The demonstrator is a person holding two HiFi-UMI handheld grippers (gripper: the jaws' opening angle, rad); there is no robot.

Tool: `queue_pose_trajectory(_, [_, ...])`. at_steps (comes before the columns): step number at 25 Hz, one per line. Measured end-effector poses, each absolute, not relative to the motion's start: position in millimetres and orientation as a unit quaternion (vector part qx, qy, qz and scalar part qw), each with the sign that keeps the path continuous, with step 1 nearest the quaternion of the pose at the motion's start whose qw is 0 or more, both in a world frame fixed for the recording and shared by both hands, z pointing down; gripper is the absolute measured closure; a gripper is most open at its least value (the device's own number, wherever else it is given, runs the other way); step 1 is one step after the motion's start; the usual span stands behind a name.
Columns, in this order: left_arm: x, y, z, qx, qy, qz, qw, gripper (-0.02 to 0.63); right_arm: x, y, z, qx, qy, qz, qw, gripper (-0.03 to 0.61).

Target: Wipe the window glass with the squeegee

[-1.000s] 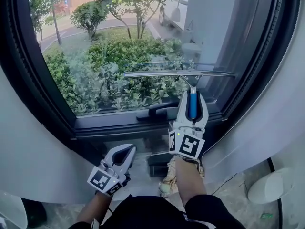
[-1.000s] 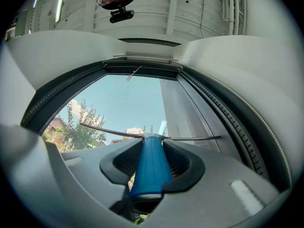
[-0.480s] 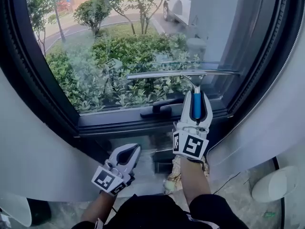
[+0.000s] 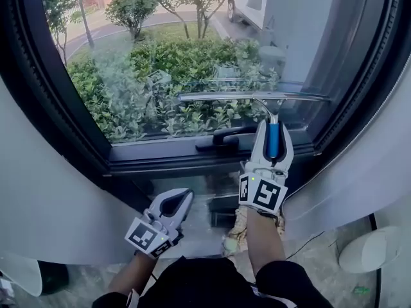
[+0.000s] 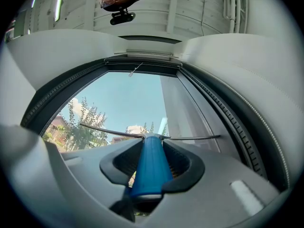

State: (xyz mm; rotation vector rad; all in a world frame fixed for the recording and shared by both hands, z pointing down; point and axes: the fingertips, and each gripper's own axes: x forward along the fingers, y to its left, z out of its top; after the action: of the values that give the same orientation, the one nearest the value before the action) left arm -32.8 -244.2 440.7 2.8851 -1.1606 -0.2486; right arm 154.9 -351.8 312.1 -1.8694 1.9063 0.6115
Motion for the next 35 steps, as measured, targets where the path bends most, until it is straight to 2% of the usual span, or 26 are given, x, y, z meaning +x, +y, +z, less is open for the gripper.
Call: queue_pose_trajectory(35, [-24, -236, 452, 0.937, -0.338, -0.077, 0.043, 0.614, 157, -348, 345, -0.683, 0.694, 0.171, 0.149, 0.443])
